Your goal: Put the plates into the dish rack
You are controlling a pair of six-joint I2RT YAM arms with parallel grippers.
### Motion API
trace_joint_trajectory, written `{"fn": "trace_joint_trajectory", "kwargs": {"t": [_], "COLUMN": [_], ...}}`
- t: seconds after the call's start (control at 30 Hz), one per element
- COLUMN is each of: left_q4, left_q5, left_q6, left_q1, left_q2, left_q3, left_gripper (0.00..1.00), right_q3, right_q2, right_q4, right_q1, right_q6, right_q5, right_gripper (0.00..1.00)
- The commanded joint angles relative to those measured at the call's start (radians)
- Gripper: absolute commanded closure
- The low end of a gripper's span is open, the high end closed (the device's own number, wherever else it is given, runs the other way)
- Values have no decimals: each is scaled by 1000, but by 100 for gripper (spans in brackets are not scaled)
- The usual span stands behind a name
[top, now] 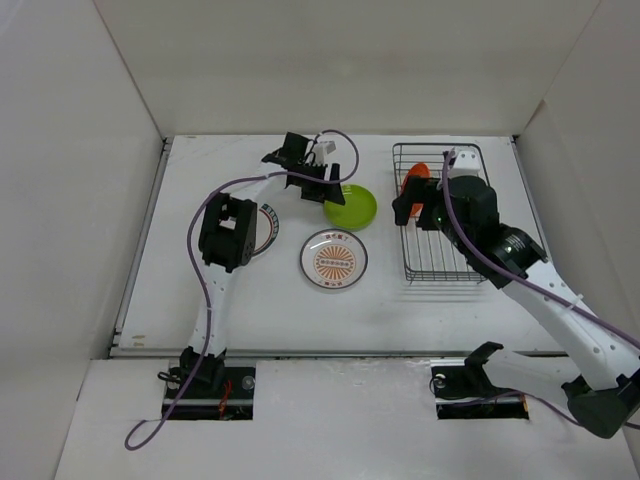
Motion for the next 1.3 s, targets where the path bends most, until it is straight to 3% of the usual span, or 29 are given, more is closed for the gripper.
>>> {"fn": "trace_joint_trajectory", "kwargs": {"t": [0.0,0.1,0.13,0.2,0.5,0.6,0.83,0.97,1.13,1.27], "left_q4": [-19,-19,-19,-19,-19,-19,29,41,107,107], "left_q5": [-70,-102,-102,-113,-113,-88,16,83,267,369], "left_q6": [-8,-8,-8,-8,-37,-47,-131,-149,-174,-117], "left_q1": [-14,-24,-24,-24,-24,-24,39,114,219,246], "left_q2": [1,1,1,10,44,64,7,-100,-255,-370], "left_q3": [26,17,16,16,39,64,64,53,-5,-100], "left_gripper": [32,44,54,57,93,100,100,100,100,100], "right_q3": [-4,5,5,-4,-36,-45,-74,-111,-111,-130], "right_q2": [-24,-42,-53,-62,-71,-81,-70,-70,-33,-22], "right_q4": [-25,-35,-35,-35,-35,-44,-12,49,108,230], "right_q1": [9,9,9,9,9,9,9,9,9,9], "right_q6": [5,5,5,5,14,14,24,14,2,-59], "right_q5": [35,35,35,45,45,45,34,34,-3,-79], "right_gripper": [0,0,0,0,0,0,0,0,0,0]}}
